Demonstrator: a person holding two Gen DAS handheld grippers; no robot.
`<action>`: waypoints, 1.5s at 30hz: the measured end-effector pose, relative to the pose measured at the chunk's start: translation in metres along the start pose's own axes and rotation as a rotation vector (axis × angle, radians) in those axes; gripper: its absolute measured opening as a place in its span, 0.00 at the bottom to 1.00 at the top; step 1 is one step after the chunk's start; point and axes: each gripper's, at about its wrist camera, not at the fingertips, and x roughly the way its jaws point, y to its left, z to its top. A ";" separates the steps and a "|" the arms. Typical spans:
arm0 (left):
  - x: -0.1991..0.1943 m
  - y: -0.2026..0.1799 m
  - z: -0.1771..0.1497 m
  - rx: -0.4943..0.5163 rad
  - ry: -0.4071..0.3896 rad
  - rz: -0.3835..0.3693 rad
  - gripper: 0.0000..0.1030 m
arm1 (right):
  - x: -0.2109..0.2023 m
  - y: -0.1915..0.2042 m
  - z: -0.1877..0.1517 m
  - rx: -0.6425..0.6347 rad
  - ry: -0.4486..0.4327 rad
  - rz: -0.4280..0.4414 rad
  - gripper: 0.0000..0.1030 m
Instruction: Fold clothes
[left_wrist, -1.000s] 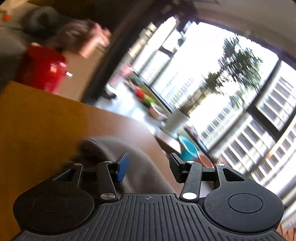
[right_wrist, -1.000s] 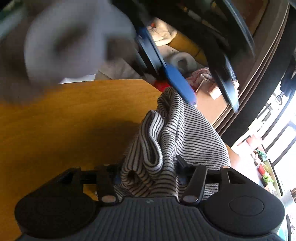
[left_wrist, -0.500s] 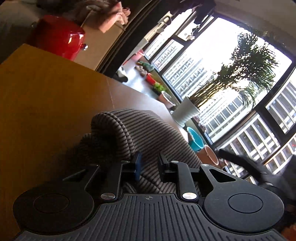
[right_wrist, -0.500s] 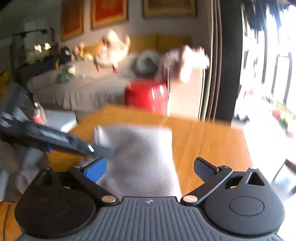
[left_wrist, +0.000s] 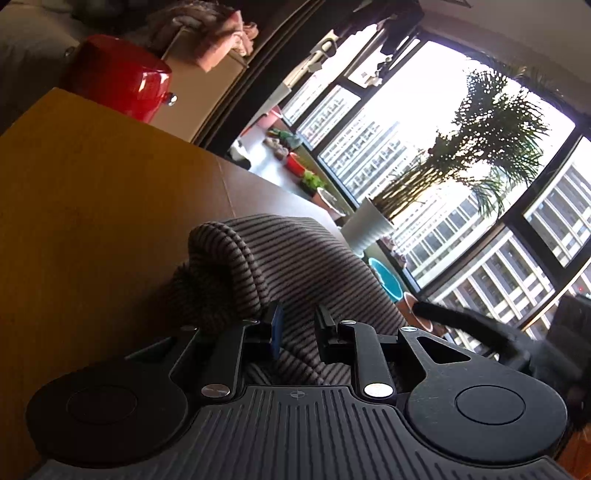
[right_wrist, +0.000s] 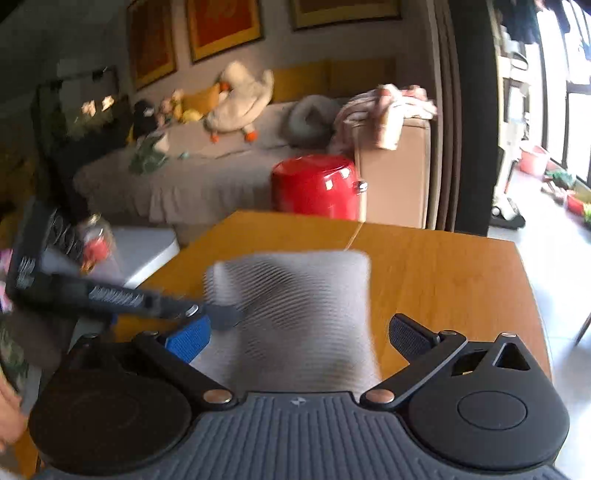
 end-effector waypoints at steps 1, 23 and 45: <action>0.000 0.001 0.000 -0.001 -0.001 -0.003 0.21 | 0.006 -0.008 0.000 0.026 0.008 -0.012 0.95; -0.007 0.019 -0.001 -0.023 -0.014 0.006 0.19 | 0.042 -0.025 -0.019 0.169 0.089 0.078 0.61; -0.006 0.020 -0.003 -0.021 -0.024 0.016 0.19 | 0.013 0.054 -0.029 -0.191 0.007 -0.029 1.00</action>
